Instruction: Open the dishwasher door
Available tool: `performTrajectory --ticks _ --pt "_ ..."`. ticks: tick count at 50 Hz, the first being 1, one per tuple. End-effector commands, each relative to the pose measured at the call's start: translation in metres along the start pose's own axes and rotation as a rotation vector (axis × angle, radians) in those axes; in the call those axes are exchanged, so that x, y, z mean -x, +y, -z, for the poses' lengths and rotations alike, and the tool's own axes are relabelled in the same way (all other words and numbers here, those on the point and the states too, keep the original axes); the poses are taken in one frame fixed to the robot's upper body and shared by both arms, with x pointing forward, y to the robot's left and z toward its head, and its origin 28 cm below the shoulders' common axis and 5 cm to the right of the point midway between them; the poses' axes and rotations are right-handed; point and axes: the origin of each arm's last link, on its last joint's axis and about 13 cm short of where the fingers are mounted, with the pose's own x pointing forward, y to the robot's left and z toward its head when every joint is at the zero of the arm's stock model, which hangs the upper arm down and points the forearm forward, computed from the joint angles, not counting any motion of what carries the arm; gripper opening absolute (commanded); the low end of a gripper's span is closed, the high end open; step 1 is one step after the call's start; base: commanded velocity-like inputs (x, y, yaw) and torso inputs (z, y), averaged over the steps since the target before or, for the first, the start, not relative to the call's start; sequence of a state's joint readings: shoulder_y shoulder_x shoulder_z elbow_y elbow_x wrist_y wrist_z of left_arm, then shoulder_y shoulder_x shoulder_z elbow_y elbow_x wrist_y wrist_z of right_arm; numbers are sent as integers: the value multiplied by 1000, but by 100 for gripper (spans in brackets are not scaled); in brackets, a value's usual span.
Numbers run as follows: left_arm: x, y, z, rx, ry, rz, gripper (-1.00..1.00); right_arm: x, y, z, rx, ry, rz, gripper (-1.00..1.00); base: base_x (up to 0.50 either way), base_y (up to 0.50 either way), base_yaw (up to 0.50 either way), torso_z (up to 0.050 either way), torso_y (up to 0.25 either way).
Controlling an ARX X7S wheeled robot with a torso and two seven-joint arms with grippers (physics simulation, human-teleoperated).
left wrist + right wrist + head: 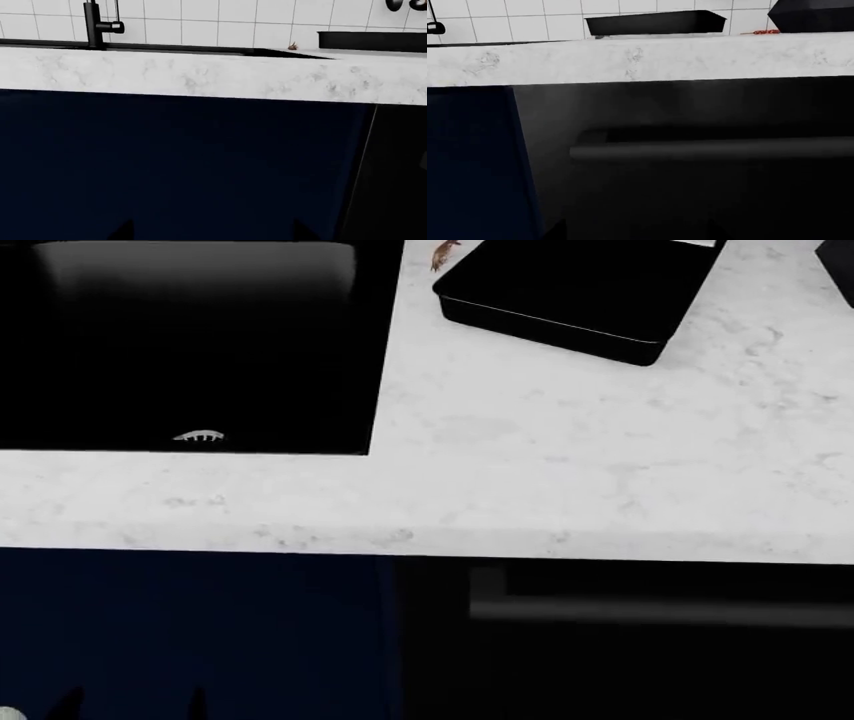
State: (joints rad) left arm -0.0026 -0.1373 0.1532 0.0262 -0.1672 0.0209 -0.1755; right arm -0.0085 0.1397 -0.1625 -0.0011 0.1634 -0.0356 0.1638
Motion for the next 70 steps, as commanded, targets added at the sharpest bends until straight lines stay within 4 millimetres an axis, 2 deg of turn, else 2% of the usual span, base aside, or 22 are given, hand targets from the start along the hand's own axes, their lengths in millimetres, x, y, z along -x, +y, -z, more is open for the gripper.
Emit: performTrajectory --ticks 1,11,22,27,33,40,46,52,55,70 --pt "1 0 0 -2 -1 4 100 0 0 0 0 -1 0 100 0 0 0 -50 -6" --pt "1 -1 0 5 -4 4 100 1 0 0 1 -2 1 100 0 0 0 -50 -5" --pt "2 0 0 7 -4 1 100 2 -1 -2 21 -6 2 100 0 0 0 0 0" --pt "1 0 1 6 -5 5 100 2 -5 -13 59 -25 2 100 0 0 0 0 0" --pt "2 1 1 7 -5 3 100 3 -12 -33 183 -38 -10 100 0 0 0 0 0" --pt "2 0 3 7 -3 5 100 1 -31 -74 473 -50 -26 100 0 0 0 0 0" --pt "2 -1 3 9 -4 8 100 -3 -39 -93 644 -38 -34 100 0 0 0 0 0" --pt "3 -1 3 11 -8 8 100 -10 -42 -103 802 -38 -22 100 0 0 0 0 0" --pt "3 0 3 10 -11 7 100 -13 -44 -105 826 -28 -12 100 0 0 0 0 0" --pt "2 1 2 9 -18 -3 100 -16 -37 -97 978 39 -126 100 0 0 0 0 0"
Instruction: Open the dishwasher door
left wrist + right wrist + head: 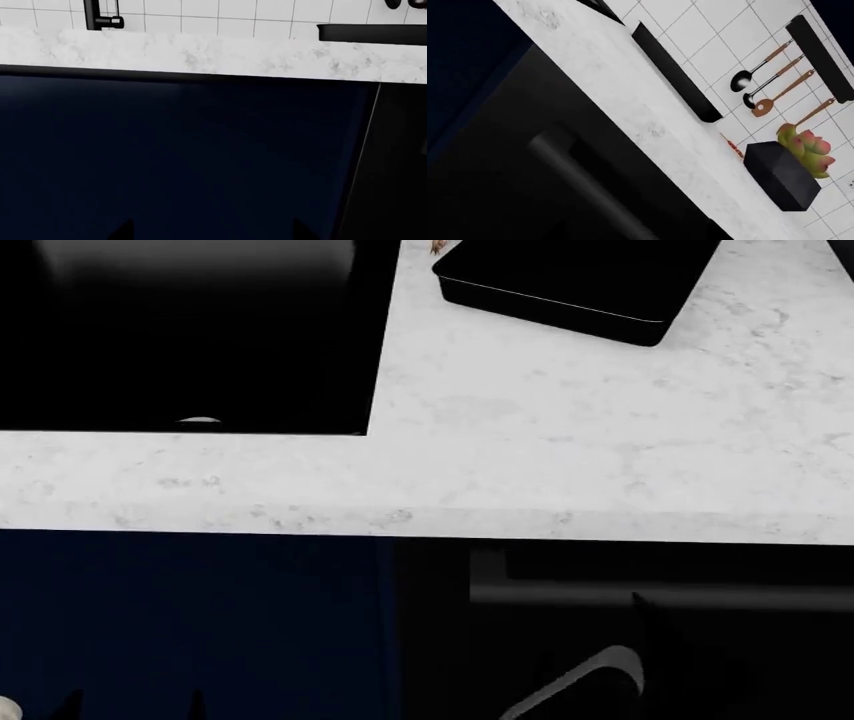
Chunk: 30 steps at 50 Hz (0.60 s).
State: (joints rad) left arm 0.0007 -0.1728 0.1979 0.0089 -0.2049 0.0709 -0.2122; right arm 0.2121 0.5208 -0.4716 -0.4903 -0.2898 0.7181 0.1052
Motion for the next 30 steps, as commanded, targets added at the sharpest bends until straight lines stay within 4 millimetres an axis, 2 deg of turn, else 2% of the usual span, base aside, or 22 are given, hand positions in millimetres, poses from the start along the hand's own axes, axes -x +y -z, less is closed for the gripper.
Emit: performTrajectory --ticks 1,19,30 --pt "0 1 0 -1 -5 -7 100 0 0 -2 134 19 -68 100 0 0 0 0 0" --pt "0 2 -1 0 -8 -13 100 -1 7 0 238 35 -117 100 0 0 0 0 0" --pt "2 2 1 1 -8 -14 100 -4 21 8 311 53 -153 100 0 0 0 0 0"
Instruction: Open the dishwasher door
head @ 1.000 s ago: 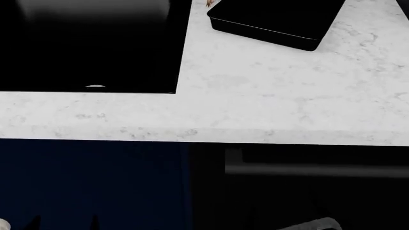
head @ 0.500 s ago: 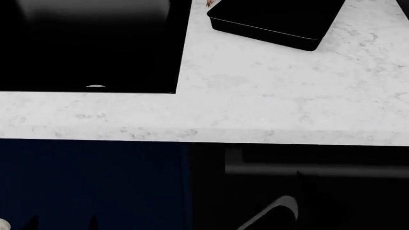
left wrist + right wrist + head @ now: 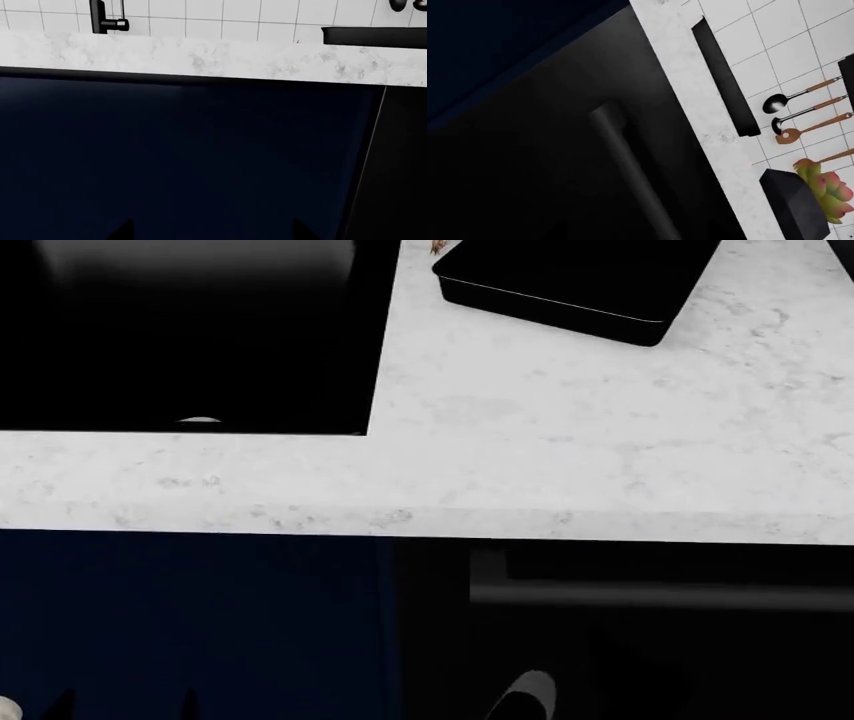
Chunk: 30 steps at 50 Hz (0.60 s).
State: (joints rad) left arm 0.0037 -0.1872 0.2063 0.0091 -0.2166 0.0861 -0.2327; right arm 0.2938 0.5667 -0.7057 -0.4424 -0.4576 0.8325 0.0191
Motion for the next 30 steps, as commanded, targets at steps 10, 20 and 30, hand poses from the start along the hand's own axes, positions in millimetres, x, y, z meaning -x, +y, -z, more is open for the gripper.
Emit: performTrajectory --ticks 10,20,30 --pt "1 0 -1 1 -3 -3 100 -14 16 7 109 38 -29 100 0 0 0 0 0" --pt "0 1 0 -2 -4 -4 100 -26 15 12 130 69 -12 100 0 0 0 0 0" --pt "1 3 -1 -3 -6 -11 100 -35 13 12 124 76 1 100 0 0 0 0 0"
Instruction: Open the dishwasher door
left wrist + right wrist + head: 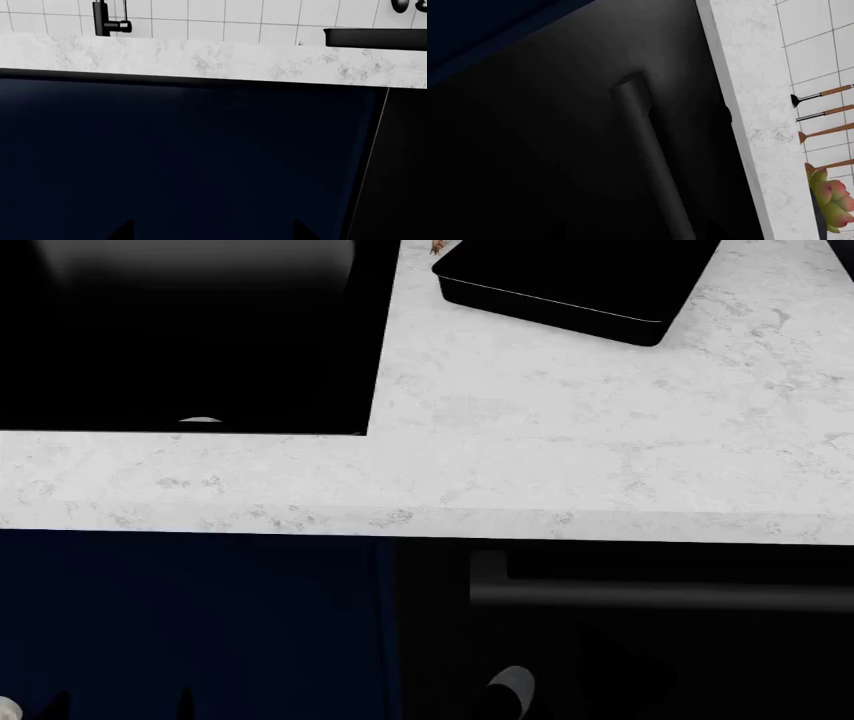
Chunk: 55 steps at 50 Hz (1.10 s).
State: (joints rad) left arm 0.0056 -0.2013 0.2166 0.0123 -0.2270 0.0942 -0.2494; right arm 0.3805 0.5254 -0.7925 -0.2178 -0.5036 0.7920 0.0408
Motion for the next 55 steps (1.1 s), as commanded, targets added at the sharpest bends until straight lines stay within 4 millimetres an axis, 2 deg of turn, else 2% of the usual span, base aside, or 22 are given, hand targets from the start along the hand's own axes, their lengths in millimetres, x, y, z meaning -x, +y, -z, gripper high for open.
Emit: performTrajectory --ticks 1,55 --pt "1 1 0 0 -1 -5 100 -10 -1 2 9 16 14 100 0 0 0 0 0" --pt "6 12 -4 5 -17 -62 100 -76 -7 18 7 131 24 100 0 0 0 0 0"
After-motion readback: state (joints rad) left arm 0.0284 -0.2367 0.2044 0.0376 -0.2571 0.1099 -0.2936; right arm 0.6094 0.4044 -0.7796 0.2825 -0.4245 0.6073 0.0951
